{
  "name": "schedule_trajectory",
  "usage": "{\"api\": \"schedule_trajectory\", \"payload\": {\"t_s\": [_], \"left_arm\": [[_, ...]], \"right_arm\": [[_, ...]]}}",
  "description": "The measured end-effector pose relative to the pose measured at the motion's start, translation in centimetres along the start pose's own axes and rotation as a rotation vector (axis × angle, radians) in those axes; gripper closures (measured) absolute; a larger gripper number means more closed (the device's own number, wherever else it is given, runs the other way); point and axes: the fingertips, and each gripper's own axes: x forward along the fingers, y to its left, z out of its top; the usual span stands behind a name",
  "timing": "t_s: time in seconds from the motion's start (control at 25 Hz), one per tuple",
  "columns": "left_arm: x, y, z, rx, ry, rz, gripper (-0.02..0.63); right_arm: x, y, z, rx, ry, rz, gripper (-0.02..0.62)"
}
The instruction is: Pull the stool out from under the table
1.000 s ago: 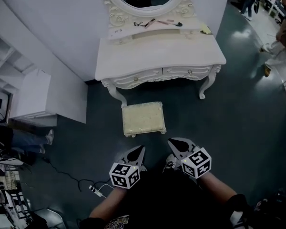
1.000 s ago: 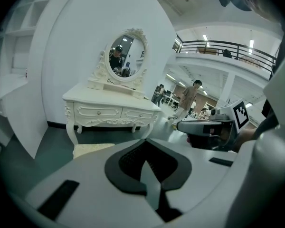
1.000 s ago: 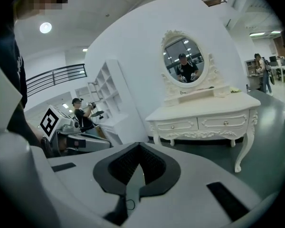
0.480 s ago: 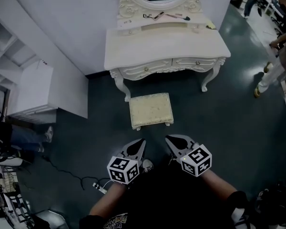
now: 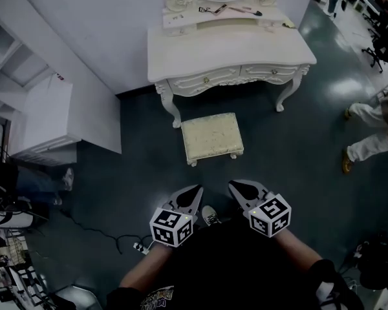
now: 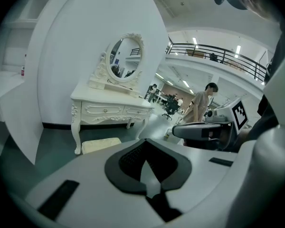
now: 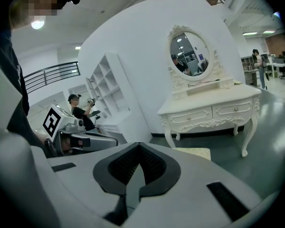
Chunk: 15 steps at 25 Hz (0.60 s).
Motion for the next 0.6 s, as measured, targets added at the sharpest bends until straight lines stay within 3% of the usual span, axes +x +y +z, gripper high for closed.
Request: {"api": "schedule_trajectory", "payload": {"t_s": [0.6], "left_arm": [[-2.6,-0.6,-1.3,0.038,-0.003,-0.047,0.598]], "right_arm": [[0.0,3.5,-2.1,-0.003,0.011,0.0,0.568]]}}
